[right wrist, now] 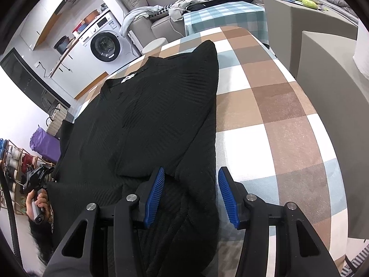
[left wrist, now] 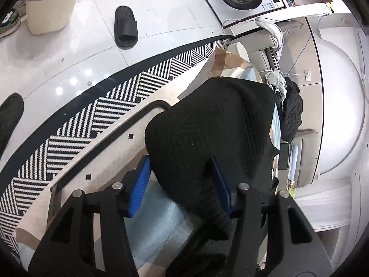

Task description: Fold small clothes

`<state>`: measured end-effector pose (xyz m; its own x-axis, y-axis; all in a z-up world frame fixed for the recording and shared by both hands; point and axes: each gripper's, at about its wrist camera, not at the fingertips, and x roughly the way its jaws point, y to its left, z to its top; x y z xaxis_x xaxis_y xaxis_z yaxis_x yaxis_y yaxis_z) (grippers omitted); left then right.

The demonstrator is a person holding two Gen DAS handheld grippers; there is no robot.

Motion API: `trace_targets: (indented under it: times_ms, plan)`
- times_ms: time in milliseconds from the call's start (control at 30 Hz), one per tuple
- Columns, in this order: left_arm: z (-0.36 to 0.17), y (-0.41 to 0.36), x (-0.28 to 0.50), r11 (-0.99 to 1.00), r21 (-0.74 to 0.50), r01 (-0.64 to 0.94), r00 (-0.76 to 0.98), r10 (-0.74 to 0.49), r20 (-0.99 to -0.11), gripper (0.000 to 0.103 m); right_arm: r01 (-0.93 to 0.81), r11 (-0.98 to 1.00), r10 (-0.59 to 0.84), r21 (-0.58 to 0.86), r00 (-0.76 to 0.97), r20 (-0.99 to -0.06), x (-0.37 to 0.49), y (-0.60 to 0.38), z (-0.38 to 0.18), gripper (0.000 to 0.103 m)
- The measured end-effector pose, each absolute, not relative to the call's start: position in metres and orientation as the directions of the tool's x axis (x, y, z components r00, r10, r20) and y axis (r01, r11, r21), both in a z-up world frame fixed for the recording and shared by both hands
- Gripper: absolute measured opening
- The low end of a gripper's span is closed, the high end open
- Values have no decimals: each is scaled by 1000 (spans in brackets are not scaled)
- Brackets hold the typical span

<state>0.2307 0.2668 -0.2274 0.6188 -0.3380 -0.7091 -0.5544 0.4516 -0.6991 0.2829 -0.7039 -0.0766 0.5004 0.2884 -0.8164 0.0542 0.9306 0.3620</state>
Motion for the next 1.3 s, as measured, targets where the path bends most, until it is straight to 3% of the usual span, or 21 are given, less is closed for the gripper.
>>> trace_targets:
  times_ms: [100, 167, 233, 267, 533, 633, 700, 800, 833, 867, 933, 1300]
  plan:
    - [-223, 264, 225, 452, -699, -554, 633, -318, -706, 44, 53, 930, 292, 365, 499, -816, 283, -704, -77, 50]
    - [-217, 262, 219, 460, -704, -541, 655, -294, -696, 24, 51, 930, 293, 365, 499, -815, 284, -705, -78, 50]
    - [-204, 258, 214, 505, -684, -527, 677, -236, -697, 10, 51, 930, 293, 365, 498, -816, 284, -704, -78, 50]
    - [-195, 255, 213, 535, -669, -516, 690, -203, -694, 7, 52, 930, 293, 365, 498, -817, 284, -704, -78, 50]
    - [-97, 184, 223, 817, -465, -341, 795, -13, -606, 4, 48, 929, 294, 367, 507, -810, 281, -706, -76, 50]
    - [-63, 122, 239, 918, -341, -202, 814, -36, -580, 4, 41, 929, 297, 368, 513, -806, 280, -707, -75, 50]
    - [-55, 73, 247, 952, -303, -52, 794, -145, -590, 4, 40, 929, 297, 368, 514, -805, 279, -708, -74, 50]
    - [-68, 7, 254, 942, -286, 175, 683, -325, -654, 8, 40, 931, 291, 362, 519, -804, 277, -711, -72, 53]
    - [-72, -5, 255, 940, -275, 204, 659, -339, -671, 20, 43, 931, 288, 362, 522, -803, 276, -712, -71, 54]
    - [-78, -16, 253, 939, -261, 225, 635, -344, -691, 41, 47, 931, 284, 361, 526, -802, 275, -714, -70, 55]
    - [-87, -22, 248, 948, -232, 219, 628, -319, -710, 58, 51, 931, 282, 361, 529, -800, 273, -716, -69, 55]
    - [-98, 61, 208, 960, -279, 21, 695, -215, -686, 58, 25, 929, 305, 369, 513, -802, 274, -710, -73, 55]
